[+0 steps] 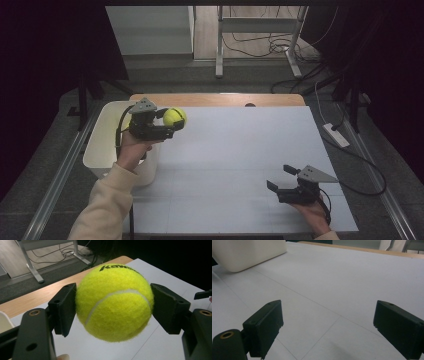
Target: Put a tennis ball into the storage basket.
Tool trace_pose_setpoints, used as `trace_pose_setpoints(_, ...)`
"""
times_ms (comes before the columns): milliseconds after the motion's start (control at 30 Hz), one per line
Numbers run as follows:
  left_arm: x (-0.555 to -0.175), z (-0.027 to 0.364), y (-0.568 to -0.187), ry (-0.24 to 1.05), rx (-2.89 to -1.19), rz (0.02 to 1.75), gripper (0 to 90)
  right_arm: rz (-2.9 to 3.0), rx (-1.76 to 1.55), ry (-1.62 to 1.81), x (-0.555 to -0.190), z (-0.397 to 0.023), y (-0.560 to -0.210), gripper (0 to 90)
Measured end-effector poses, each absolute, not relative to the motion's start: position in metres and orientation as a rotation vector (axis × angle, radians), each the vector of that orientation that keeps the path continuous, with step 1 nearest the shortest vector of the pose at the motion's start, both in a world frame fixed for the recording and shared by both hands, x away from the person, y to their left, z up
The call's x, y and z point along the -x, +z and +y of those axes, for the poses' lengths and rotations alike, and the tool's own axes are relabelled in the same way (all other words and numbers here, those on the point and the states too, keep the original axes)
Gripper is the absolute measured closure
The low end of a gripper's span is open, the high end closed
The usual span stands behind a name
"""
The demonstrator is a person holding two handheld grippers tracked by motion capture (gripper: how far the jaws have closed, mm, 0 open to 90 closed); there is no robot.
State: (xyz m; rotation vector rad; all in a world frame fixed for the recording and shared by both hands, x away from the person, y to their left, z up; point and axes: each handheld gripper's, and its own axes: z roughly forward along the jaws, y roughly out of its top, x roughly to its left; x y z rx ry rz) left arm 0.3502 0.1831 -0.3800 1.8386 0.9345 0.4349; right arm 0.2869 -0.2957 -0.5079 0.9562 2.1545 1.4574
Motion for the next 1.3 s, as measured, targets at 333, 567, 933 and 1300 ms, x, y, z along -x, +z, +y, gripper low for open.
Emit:
trace_pose_setpoints(333, -0.348, 0.195, -0.380, 0.455, -1.821, 0.961, 26.7, 2.154, -0.956, 1.457, -0.287, -0.296, -0.508, 9.0)
trace_pose_setpoints(567, -0.346, 0.206, -0.380, 0.471, -1.807, 0.986, 26.7, 2.155, -0.956, 1.456, -0.287, -0.296, -0.508, 8.9)
trace_pose_setpoints(933, -0.344, 0.218, -0.383, 0.493, -1.794, 1.024, 26.7, 2.157, -0.956, 1.449, -0.287, -0.295, -0.508, 8.9)
trace_pose_setpoints(1300, -0.342, 0.231, -0.387, 0.521, -1.787, 1.064, 26.7, 2.157, -0.956, 1.449, -0.287, -0.295, -0.508, 9.0)
